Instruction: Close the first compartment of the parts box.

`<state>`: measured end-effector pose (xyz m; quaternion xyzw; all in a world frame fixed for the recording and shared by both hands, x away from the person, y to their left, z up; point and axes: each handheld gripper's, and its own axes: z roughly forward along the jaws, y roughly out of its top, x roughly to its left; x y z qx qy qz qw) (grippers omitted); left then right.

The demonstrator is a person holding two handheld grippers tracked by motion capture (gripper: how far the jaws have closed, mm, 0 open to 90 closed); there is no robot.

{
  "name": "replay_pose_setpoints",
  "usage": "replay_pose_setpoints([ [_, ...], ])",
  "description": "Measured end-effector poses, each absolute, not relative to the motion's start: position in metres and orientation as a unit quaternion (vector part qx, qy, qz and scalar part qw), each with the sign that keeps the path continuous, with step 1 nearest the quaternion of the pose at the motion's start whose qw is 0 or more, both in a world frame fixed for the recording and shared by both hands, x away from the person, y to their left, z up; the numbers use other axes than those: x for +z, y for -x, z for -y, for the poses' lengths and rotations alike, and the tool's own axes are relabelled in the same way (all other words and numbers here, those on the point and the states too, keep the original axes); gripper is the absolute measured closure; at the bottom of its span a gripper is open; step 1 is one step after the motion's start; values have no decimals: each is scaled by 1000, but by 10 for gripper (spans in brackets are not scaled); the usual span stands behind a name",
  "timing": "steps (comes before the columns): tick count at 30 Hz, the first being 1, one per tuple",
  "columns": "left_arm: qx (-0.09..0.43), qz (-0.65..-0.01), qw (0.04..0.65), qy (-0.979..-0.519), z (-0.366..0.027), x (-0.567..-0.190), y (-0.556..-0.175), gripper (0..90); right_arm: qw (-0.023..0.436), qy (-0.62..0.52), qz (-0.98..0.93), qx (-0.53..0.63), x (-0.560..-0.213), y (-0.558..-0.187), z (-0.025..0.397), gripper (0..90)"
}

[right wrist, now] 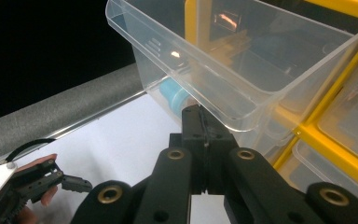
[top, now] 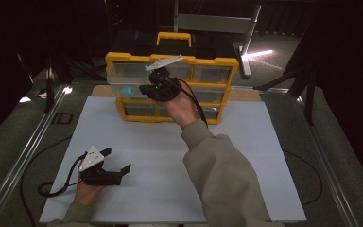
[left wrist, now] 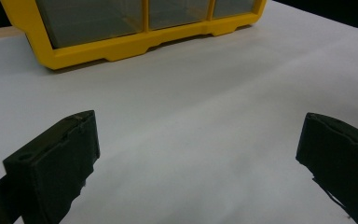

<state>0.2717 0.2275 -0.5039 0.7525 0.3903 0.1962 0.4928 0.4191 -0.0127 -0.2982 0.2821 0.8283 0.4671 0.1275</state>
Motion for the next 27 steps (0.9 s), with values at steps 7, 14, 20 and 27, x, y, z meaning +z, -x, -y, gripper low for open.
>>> replay_pose_setpoints([
  [7,198,-390,491,-753,-227,-504,-272,1,133,-285,-826,468,-299,-419,12,900],
  [14,198,-390,492,-753,-228,-504,-271,1,139,-288,-821,473,-300,-420,11,900],
  [20,198,-390,492,-752,-228,-504,-271,1,140,-292,-818,476,-301,-421,11,900],
  [27,198,-390,493,-752,-228,-504,-271,1,142,-296,-815,478,-301,-422,11,900],
])
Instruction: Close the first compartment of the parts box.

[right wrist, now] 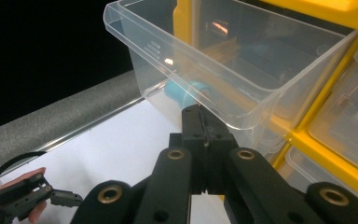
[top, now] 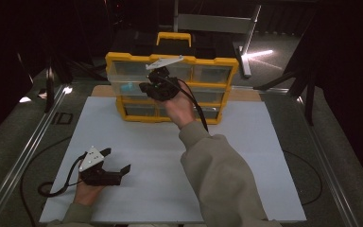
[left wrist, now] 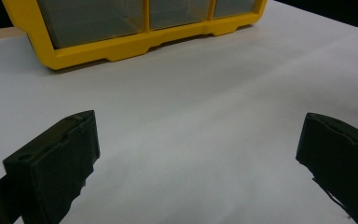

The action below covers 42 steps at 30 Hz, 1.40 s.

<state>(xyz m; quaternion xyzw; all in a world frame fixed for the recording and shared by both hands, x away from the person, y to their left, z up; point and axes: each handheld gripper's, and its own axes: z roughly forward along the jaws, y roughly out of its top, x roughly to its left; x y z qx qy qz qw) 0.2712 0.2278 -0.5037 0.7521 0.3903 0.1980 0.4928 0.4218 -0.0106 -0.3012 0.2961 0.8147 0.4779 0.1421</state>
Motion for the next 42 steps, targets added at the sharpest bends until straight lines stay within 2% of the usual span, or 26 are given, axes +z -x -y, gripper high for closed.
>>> replay_pose_setpoints([
  [42,200,-391,493,-751,-229,-503,-271,1,157,-328,-792,491,-306,-434,6,900],
])
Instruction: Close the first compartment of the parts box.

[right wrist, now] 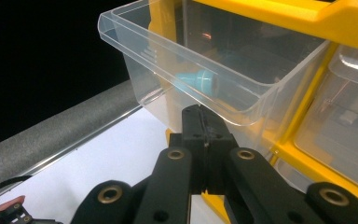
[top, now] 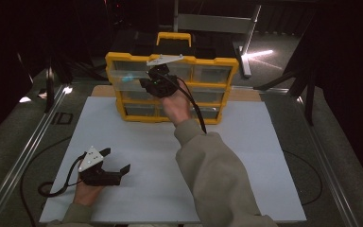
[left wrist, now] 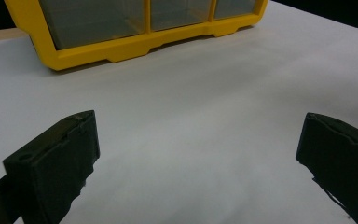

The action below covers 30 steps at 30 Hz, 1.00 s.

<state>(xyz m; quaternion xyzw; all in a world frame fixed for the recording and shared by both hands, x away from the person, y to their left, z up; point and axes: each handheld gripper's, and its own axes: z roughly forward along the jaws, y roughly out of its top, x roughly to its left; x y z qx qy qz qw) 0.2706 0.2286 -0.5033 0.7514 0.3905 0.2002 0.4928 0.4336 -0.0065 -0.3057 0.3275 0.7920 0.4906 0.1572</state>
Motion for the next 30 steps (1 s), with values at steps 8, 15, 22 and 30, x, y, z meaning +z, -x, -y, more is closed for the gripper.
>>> replay_pose_setpoints([
  [8,200,-391,493,-751,-229,-503,-270,1,162,-332,-788,492,-306,-435,6,900],
  [15,201,-391,493,-751,-229,-503,-270,1,165,-342,-784,492,-307,-439,9,900],
  [22,201,-391,493,-751,-229,-503,-270,1,172,-345,-784,486,-307,-442,10,900],
  [30,202,-391,494,-750,-229,-503,-270,1,180,-349,-782,484,-307,-445,8,900],
])
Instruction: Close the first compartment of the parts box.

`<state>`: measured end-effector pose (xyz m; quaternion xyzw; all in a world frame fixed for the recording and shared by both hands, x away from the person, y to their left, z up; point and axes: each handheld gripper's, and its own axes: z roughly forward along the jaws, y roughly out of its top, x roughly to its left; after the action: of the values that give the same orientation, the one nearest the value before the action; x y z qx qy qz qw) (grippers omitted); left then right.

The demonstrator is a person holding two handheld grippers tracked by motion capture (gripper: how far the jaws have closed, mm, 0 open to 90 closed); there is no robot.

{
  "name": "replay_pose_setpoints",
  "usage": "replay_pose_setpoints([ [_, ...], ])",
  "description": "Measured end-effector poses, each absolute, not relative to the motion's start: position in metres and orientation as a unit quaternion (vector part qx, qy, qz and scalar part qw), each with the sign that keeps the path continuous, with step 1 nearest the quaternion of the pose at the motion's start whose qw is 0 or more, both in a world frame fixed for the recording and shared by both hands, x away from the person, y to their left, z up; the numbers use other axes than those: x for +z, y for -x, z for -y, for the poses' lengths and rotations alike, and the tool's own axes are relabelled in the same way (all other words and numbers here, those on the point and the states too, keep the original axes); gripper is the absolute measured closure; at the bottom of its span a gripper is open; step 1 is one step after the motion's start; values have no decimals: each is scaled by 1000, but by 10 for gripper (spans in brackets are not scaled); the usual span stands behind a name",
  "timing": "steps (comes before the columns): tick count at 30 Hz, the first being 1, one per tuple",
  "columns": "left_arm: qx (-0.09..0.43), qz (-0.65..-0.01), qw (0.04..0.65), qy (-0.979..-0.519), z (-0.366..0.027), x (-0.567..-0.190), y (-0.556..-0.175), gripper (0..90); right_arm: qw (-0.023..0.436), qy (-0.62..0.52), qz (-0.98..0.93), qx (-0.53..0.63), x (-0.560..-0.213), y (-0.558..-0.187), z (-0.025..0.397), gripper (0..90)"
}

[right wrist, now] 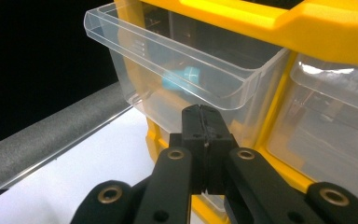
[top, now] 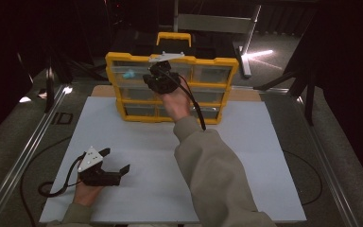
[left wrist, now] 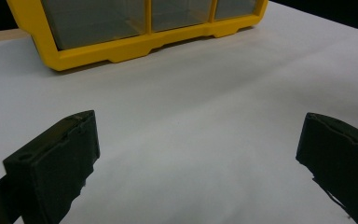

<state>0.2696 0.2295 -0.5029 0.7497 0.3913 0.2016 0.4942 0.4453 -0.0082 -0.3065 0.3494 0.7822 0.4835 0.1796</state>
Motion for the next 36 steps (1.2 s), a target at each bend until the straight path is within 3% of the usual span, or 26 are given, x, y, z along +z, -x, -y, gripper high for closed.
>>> replay_pose_setpoints([
  [36,202,-391,494,-750,-230,-503,-270,1,186,-370,-768,488,-314,-456,8,900],
])
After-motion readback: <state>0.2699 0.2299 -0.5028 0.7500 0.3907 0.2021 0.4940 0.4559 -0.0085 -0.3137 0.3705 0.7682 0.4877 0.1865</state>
